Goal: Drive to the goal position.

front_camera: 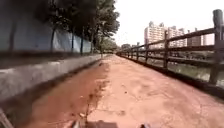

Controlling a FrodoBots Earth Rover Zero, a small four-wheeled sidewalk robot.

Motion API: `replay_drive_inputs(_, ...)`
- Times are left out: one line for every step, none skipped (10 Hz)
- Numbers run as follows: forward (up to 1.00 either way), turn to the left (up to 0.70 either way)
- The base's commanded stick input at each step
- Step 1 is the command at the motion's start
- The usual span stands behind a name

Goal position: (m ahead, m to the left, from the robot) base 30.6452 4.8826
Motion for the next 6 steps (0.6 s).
replay_drive_inputs(0.7, 0.0)
replay_drive_inputs(0.7, 0.0)
replay_drive_inputs(0.7, 0.0)
replay_drive_inputs(0.7, 0.0)
replay_drive_inputs(0.7, 0.0)
replay_drive_inputs(0.7, 0.0)
